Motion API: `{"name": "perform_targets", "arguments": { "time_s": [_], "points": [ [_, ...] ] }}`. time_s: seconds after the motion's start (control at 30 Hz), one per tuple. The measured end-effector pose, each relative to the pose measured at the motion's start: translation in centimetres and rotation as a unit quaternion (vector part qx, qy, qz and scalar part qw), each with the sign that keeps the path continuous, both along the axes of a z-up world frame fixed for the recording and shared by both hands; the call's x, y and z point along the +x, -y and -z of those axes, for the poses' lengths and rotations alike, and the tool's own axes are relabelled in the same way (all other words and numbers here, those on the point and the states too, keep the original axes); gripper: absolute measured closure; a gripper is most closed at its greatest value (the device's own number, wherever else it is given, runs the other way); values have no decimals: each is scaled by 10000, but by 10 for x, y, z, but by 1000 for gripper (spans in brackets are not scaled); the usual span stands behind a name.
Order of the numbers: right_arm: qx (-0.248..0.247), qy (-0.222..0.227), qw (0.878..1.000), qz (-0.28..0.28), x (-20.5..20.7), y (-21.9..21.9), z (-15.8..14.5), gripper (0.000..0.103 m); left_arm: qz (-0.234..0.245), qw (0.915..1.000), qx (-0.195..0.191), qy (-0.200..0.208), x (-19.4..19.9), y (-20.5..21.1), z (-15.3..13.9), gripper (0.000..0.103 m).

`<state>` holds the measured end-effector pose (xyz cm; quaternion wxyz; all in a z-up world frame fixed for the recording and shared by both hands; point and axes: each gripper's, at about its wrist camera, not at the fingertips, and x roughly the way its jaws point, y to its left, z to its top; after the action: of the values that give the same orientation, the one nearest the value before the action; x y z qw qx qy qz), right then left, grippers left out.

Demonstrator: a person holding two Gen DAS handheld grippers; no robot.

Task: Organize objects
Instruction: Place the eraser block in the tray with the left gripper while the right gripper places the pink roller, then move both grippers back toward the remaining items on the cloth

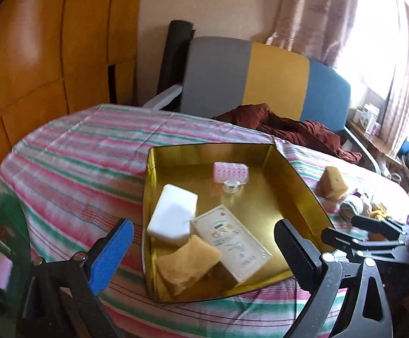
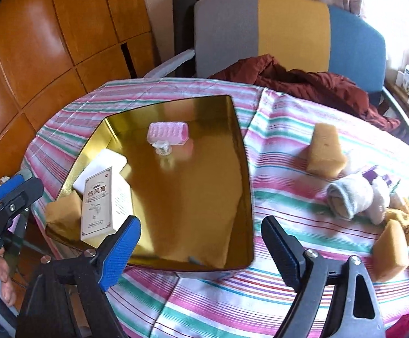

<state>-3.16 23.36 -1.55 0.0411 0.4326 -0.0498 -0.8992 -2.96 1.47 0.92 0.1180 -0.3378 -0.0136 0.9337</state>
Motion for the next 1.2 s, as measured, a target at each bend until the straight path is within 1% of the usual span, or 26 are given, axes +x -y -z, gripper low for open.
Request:
{"name": "perform_targets", "arguments": {
  "time_s": [0.07,0.33,0.5,0.6,0.77,0.97,1.03,1.1,1.13,1.2],
  "points": [
    [8,-24,10000,93,3,-9,-1,13,99,9999,-95,-54,5,-7,-2,1],
    [101,-61,9992,391,13,-41,-3,13,440,9985,-336,-42,17,-36,-3,1],
    [218,-85,9974,686,18,-72,-4,13,650,9969,-441,44,23,-53,1,1],
    [371,-108,9952,898,20,-94,-7,13,783,9956,-507,66,26,-64,3,1],
    [763,-132,9892,1245,24,-137,-15,13,1049,9928,-567,126,27,-79,4,1],
    [1073,-40,9754,1924,29,-205,-15,13,1365,9885,-538,357,27,-99,10,1],
    [1036,-63,9700,2197,33,-229,-14,13,1482,9864,-618,358,28,-108,11,1],
    [852,-73,9623,2581,40,-255,-11,13,1593,9840,-722,329,29,-118,12,1],
    [673,-84,9587,2764,44,-266,-8,13,1636,9831,-761,315,29,-123,11,1],
    [151,-17,9481,3177,53,-291,0,13,1743,9807,-837,294,28,-136,12,1]
  ]
}}
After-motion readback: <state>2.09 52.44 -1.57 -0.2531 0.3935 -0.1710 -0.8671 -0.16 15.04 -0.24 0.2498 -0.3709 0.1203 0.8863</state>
